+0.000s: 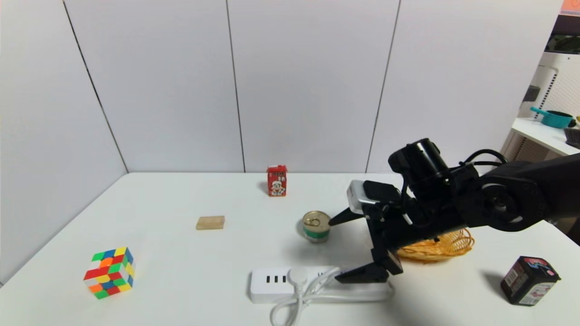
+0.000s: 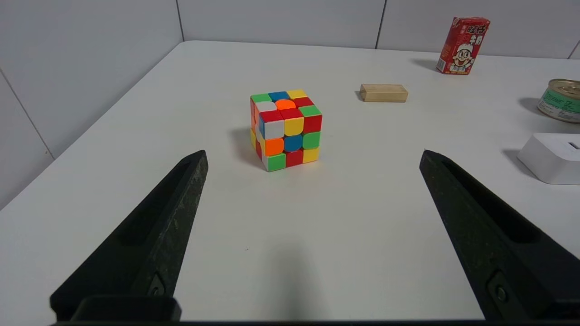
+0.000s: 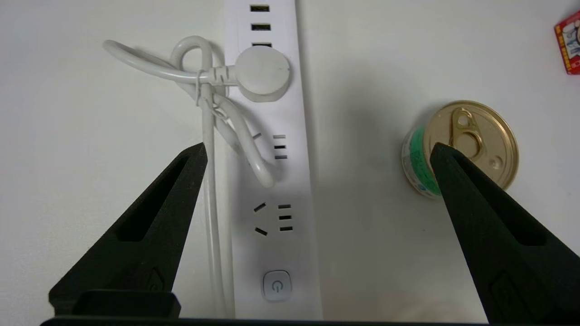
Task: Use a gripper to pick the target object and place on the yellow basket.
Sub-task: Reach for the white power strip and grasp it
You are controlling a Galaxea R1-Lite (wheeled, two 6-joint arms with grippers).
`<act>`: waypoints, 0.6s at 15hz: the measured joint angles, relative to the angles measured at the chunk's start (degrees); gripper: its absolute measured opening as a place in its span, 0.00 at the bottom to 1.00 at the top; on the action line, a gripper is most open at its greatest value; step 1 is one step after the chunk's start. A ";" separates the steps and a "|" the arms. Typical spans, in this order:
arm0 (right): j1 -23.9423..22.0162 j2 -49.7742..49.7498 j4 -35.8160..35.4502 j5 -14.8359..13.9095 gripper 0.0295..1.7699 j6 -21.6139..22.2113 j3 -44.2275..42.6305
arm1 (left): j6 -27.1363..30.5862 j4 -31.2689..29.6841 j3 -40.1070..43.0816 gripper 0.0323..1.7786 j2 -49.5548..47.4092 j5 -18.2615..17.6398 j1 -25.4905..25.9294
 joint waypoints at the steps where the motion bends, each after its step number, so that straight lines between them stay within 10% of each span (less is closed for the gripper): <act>1: 1.00 -0.04 -0.22 -0.02 0.96 0.00 0.20 | 0.02 -0.02 0.00 0.95 0.00 -0.02 0.00; 9: 5.55 2.61 -0.77 -0.33 0.96 -1.57 1.27 | 0.02 0.00 0.00 0.95 -0.02 0.00 0.00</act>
